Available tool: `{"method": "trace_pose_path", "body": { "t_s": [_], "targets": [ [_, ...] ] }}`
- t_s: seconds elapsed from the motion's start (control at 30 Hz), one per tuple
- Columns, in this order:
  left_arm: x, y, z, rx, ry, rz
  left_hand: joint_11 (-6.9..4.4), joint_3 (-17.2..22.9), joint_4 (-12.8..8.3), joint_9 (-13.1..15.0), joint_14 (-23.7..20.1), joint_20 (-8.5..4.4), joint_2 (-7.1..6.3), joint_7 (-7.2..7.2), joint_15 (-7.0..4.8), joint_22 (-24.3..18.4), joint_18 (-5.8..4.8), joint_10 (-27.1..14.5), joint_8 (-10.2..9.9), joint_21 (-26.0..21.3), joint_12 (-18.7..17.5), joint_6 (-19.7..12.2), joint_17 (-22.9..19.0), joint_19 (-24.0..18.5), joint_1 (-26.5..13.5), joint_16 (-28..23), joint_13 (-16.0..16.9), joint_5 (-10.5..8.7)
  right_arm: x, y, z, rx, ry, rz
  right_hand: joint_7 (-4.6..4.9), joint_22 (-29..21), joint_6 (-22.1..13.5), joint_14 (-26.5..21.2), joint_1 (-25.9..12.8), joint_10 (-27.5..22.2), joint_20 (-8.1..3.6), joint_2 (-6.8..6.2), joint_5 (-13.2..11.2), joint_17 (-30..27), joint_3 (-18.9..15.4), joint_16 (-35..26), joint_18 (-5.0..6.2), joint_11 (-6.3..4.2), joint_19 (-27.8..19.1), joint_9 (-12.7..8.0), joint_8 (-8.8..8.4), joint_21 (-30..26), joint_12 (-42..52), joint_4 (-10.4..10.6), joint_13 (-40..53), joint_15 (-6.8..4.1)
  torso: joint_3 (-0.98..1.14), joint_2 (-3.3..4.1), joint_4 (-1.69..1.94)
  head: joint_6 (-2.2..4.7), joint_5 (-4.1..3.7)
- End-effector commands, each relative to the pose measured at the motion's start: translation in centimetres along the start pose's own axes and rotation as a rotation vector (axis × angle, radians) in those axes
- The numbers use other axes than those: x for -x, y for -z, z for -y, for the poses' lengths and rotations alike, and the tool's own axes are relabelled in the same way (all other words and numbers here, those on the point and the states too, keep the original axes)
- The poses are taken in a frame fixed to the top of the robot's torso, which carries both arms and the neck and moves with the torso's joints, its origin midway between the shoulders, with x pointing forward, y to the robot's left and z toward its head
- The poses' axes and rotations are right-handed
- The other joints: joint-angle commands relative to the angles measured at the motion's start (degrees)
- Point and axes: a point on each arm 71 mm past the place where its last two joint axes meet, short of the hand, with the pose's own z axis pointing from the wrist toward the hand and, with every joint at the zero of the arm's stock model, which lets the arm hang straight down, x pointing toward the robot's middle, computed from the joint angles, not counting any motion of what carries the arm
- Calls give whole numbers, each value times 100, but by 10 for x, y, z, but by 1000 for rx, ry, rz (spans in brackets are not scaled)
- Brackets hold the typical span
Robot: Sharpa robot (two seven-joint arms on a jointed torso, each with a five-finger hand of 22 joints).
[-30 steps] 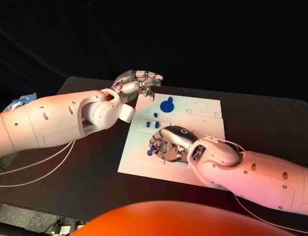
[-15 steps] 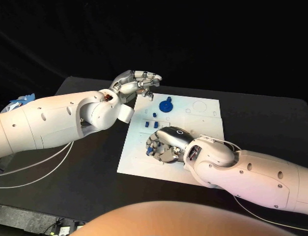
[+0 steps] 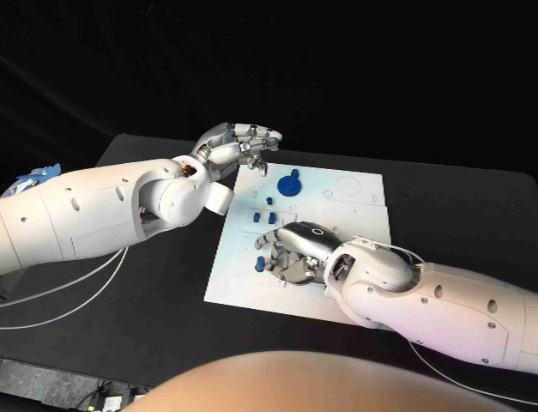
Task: Assemble the parts on the task board
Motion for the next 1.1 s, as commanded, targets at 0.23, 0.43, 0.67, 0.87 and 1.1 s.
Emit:
{"method": "trace_pose_path", "body": {
  "t_s": [0.23, 0.43, 0.67, 0.87, 1.1],
  "targets": [
    [-1, 0, 1, -4, 3, -18, -7, 0, 5, 5, -7, 30, 10, 3, 1, 7, 82, -35, -12, -22, -19, -40, 9, -2, -27, 36, -7, 15, 13, 16, -6, 65, -65, 136, -90, 62, -895, 99, -42, 37, -93, -170, 54, 46, -142, 53, -66, -110, 56, -362, -235, 61, 60, 34, 122, -88, 0, -7, -3, 0, -33],
    [0, 0, 1, -4, 2, -16, -7, 0, 5, 5, -7, 30, 10, 3, 1, 7, 82, -35, -12, -22, -19, -40, 9, -2, -27, 36, -7, 15, 32, 35, -1, 70, -144, 202, -34, 44, 75, 88, 23, 70, -70, -122, 87, -4, -148, 37, -64, -34, 36, 16, 89, 9, 113, 46, 244, -35, -3, -16, -12, 45, -94],
    [1, 1, 1, -4, 1, -12, -6, -3, 6, 15, -11, 31, 9, 3, 3, 8, 82, -44, -12, -22, -23, -43, 12, -4, -30, 40, -10, 14, 67, 66, 49, -161, -343, 208, -43, -201, 1031, -7, -163, 81, -29, -130, 152, -344, -433, -165, 24, -36, -166, 246, 633, -394, 605, 213, 721, -21, -33, -63, -57, 131, -324],
    [4, 2, 1, -3, -1, -5, -6, -3, 6, 15, -11, 31, 9, 3, 3, 8, 82, -44, -12, -22, -23, -43, 12, -4, -30, 40, -10, 14, 86, 109, 96, -383, -439, 167, -219, 151, 1140, 145, -547, -27, -144, -105, 500, 133, -1027, 130, -89, -185, 138, 719, 1019, 65, 1889, 694, 1890, -158, -42, -111, -97, 143, -514],
    [4, 2, 1, -3, -2, -4, -6, -3, 6, 15, -11, 31, 9, 3, 3, 8, 82, -44, -12, -22, -23, -43, 12, -4, -30, 40, -10, 14, 85, 150, 118, -537, -424, 83, -257, 528, 1003, 255, -659, -173, -175, -171, 468, 790, -1417, 516, -191, -211, 360, 1200, 1256, 533, 3099, 1125, 3290, -167, -48, -128, -129, 140, -669]
  ]
}}
